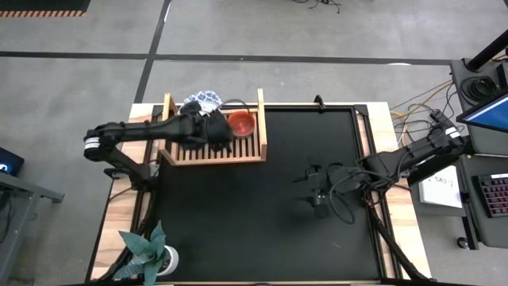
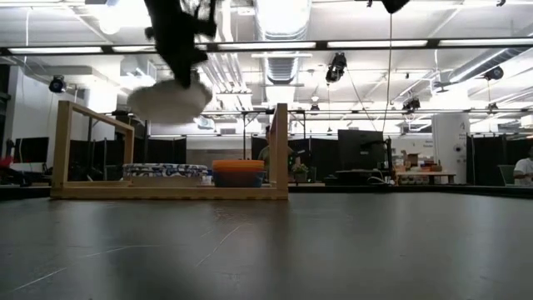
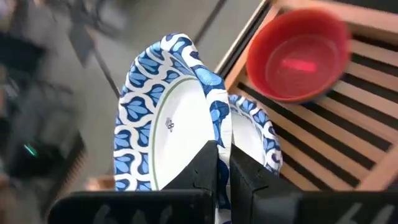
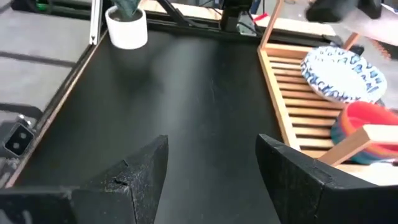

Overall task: Place and stack bowls onto a shelf
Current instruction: Stack the white patterned bowl on top of the other white patterned bowl on the shelf

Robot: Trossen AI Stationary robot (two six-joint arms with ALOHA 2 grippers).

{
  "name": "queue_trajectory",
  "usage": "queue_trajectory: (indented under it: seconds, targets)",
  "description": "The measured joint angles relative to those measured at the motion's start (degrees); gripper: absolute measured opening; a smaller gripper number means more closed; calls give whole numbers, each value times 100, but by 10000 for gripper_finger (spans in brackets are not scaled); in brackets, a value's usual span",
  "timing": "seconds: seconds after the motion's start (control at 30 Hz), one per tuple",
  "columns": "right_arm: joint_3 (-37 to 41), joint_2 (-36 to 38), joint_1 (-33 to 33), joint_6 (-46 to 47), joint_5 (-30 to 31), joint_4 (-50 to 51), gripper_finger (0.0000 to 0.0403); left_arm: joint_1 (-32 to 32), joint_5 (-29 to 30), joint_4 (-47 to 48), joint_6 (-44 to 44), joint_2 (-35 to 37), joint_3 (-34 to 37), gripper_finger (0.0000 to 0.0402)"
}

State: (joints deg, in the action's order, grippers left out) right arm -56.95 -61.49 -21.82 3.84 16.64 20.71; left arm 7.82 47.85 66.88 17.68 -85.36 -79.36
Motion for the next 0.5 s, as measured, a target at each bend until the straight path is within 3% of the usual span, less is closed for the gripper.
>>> queue_trajectory:
  seconds: [0.2, 0.5]
  targets:
    - [43, -92, 0, 214, -1, -8, 232, 812, -495, -925, 126, -20, 735, 0]
    - [43, -85, 0, 251, 1, -44, 233, 1061, -491, -1551, -40, -81, 1376, 24]
